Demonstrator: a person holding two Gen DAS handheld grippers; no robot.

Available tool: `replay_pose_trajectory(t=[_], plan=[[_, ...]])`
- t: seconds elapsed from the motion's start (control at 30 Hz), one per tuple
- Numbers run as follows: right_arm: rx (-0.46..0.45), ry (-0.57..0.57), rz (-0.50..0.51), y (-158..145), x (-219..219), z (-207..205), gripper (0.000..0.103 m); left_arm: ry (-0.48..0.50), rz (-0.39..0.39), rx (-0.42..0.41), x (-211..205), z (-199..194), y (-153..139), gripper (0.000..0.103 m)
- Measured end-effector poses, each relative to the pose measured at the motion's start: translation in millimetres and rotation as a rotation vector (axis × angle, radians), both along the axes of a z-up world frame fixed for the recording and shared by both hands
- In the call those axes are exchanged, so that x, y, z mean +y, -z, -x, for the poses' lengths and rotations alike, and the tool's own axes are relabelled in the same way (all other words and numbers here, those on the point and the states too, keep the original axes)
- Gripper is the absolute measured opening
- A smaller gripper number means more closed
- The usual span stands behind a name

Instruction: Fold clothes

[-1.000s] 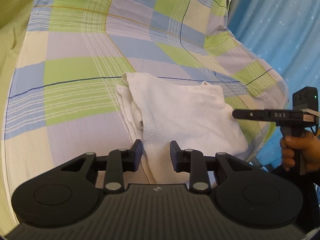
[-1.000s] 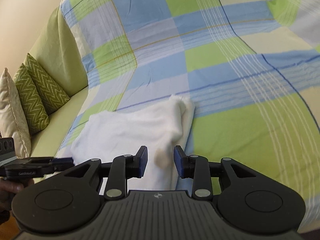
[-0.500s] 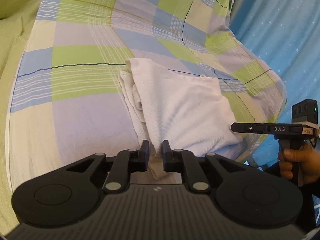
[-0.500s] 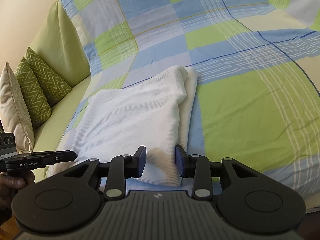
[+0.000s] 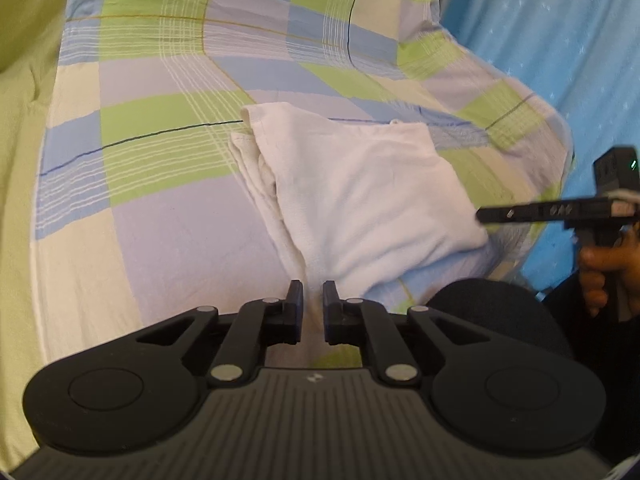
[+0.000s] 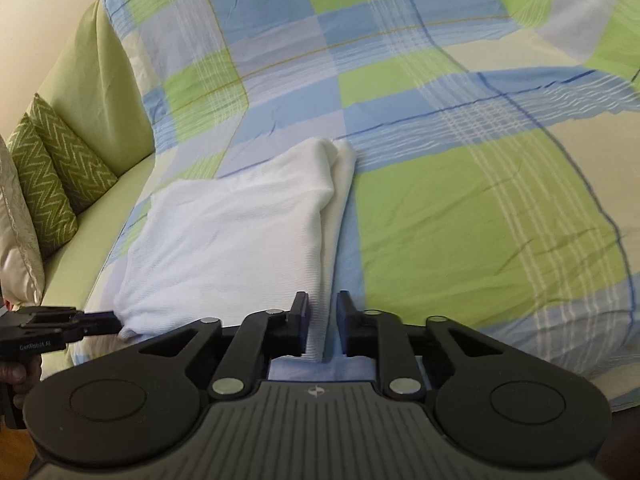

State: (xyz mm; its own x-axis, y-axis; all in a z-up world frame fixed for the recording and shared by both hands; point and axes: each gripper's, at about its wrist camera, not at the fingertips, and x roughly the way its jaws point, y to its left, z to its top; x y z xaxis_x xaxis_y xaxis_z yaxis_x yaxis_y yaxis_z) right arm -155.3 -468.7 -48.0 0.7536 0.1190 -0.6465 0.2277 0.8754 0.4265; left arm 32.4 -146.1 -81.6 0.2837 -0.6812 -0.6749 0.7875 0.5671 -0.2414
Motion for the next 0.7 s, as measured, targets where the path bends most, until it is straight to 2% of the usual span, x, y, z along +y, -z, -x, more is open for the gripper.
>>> replay_pose_trajectory(t=[0.1, 0.27, 0.33, 0.37, 0.43, 0.57, 0.63, 0.67, 0.7], plan=[[-0.01, 0.022, -0.053, -0.6, 1.3, 10.1, 0.027, -0.006, 0.008, -0.03, 5.3, 3.5, -3.9, 0.007], [-0.013, 0.042, -0.132, 10.8, 8.4, 15.2, 0.03, 0.024, 0.11, -0.078, -5.2, 7.0, -19.6, 0.007], [-0.002, 0.047, -0.131, 15.8, 9.2, 13.9, 0.022, 0.061, 0.107, -0.074, -18.9, 7.4, -16.5, 0.008], [0.01, 0.06, -0.114, 17.5, 8.4, 13.3, 0.005, 0.076, 0.091, -0.065, -25.2, 6.9, -11.8, 0.008], [0.031, 0.096, -0.089, 20.3, 3.9, 13.5, 0.003, 0.095, 0.011, -0.03, -34.9, 5.5, 2.7, 0.008], [-0.01, 0.097, -0.081, 9.3, -10.0, 15.6, 0.013, 0.117, -0.013, -0.042, -29.7, 11.6, 3.5, 0.008], [-0.039, 0.07, -0.07, 2.2, -12.9, 9.4, 0.023, 0.114, 0.004, -0.054, -25.9, 11.6, -2.5, 0.008], [-0.057, 0.051, -0.071, -0.5, -14.5, 3.4, 0.032, 0.108, 0.02, -0.062, -25.0, 10.6, -6.0, 0.008], [-0.069, 0.037, -0.066, -2.4, -15.3, -4.9, 0.035, 0.099, 0.037, -0.067, -25.9, 8.1, -9.1, 0.009]])
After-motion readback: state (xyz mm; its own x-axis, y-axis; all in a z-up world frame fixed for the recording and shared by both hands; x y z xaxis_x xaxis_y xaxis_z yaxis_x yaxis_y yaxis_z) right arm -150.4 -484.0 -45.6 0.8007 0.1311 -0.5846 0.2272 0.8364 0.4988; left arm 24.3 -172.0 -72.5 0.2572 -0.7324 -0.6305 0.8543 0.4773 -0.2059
